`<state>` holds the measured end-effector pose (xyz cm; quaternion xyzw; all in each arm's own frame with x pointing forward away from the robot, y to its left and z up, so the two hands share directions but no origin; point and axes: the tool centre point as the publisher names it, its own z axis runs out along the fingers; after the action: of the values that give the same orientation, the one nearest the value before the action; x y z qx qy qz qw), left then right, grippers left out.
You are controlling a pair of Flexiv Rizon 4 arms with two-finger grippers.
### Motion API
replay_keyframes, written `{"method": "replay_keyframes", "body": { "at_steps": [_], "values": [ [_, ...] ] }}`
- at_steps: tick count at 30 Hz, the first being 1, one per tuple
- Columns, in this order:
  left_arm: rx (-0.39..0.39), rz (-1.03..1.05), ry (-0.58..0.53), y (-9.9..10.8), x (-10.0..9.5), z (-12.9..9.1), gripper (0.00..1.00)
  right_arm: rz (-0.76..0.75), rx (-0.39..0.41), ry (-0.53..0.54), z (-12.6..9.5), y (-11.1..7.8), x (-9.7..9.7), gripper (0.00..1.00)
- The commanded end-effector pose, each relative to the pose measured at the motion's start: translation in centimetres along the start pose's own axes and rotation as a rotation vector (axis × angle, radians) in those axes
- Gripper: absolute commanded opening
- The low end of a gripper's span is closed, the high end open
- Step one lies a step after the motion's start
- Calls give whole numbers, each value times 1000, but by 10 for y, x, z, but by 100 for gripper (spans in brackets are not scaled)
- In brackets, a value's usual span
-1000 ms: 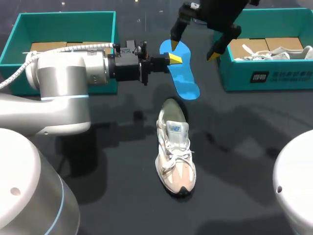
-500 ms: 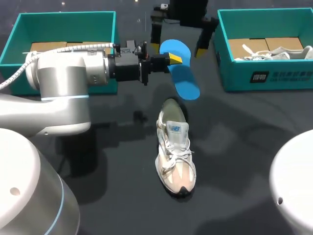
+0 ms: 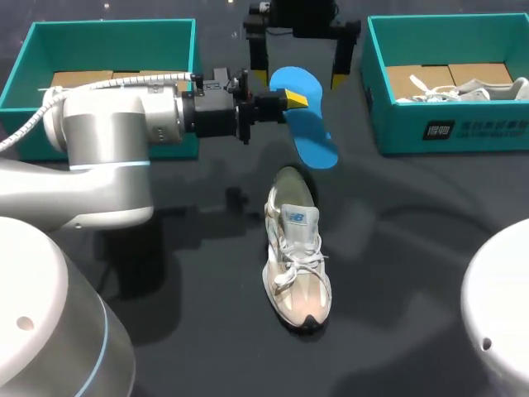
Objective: Take the shoe out of the shoebox, open the shoe tongue, remove and reinsert the insole, then place the shoe into the shoebox
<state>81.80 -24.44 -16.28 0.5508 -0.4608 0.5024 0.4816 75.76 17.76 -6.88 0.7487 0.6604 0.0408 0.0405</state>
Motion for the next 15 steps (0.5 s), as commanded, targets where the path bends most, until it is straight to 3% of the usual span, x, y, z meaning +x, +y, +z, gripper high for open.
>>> {"method": "replay_keyframes", "body": {
  "at_steps": [1,7,15],
  "values": [
    [1,1,-2,1,0,-1,0,44,4,374,0,-5,-35,100],
    [1,1,-2,1,0,-1,0,80,26,587,3,-6,-55,100],
    [1,1,-2,1,0,-1,0,101,61,812,12,-7,-66,100]
  ]
}}
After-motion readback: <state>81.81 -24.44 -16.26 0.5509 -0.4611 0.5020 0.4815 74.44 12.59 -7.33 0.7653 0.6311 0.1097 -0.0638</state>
